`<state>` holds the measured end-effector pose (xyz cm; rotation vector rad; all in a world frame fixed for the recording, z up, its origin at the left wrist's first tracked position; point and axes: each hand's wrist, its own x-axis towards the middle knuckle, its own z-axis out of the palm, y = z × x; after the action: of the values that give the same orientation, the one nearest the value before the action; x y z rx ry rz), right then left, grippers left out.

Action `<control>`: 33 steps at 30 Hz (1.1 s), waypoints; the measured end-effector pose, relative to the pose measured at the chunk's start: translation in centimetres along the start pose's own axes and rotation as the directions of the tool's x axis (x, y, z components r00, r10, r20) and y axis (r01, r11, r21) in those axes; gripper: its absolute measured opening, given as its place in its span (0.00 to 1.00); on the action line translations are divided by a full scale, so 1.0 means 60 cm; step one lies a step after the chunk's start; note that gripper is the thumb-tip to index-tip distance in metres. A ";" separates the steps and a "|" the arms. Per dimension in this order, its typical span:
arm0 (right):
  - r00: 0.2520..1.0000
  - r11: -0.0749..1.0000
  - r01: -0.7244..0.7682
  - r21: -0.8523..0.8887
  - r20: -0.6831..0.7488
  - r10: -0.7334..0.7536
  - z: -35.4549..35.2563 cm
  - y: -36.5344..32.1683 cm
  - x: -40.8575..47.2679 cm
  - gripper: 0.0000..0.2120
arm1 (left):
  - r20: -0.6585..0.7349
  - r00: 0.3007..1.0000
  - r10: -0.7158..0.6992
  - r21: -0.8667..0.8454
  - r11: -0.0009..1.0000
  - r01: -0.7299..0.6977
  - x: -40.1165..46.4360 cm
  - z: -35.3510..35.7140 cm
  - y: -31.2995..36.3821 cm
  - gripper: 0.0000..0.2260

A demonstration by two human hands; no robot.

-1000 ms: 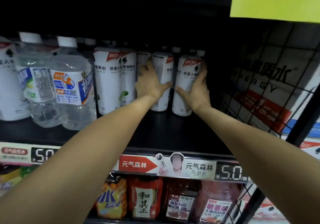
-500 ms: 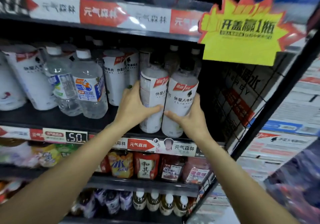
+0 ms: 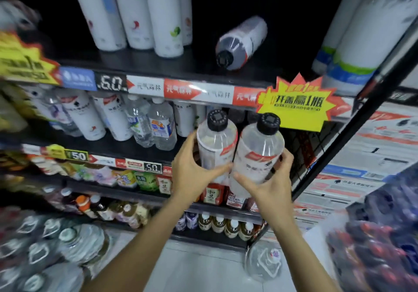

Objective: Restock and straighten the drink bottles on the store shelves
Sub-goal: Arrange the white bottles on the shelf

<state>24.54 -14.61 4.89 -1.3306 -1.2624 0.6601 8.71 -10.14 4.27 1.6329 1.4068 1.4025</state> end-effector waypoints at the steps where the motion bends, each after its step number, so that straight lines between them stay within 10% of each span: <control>1: 0.999 0.999 -0.021 0.027 0.040 0.020 -0.011 -0.020 -0.008 0.41 | -0.010 1.000 -0.023 -0.013 1.000 0.023 -0.006 -0.011 0.020 0.40; 6: 0.994 0.989 -0.059 0.134 0.097 0.046 -0.042 -0.128 -0.033 0.36 | -0.127 0.989 -0.071 -0.083 0.995 0.061 0.001 -0.099 0.146 0.35; 15: 0.980 0.966 0.196 0.168 -0.006 -0.197 0.046 -0.280 0.080 0.34 | -0.431 0.863 0.263 -0.046 0.949 -0.312 0.163 -0.254 0.210 0.35; 24: 0.929 0.940 0.321 -0.113 -0.153 -0.336 0.169 -0.339 0.243 0.38 | -0.226 0.965 0.135 0.161 0.982 -0.100 0.350 -0.327 0.153 0.35; 33: 0.974 0.876 0.092 -0.473 -0.139 -0.177 0.207 -0.280 0.404 0.42 | -0.072 0.983 0.170 0.128 0.979 -0.160 0.414 -0.298 0.116 0.37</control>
<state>14.75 8.40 24.88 -1.6299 -1.4011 0.1288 -8.04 7.33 24.21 1.8243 1.4565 1.5191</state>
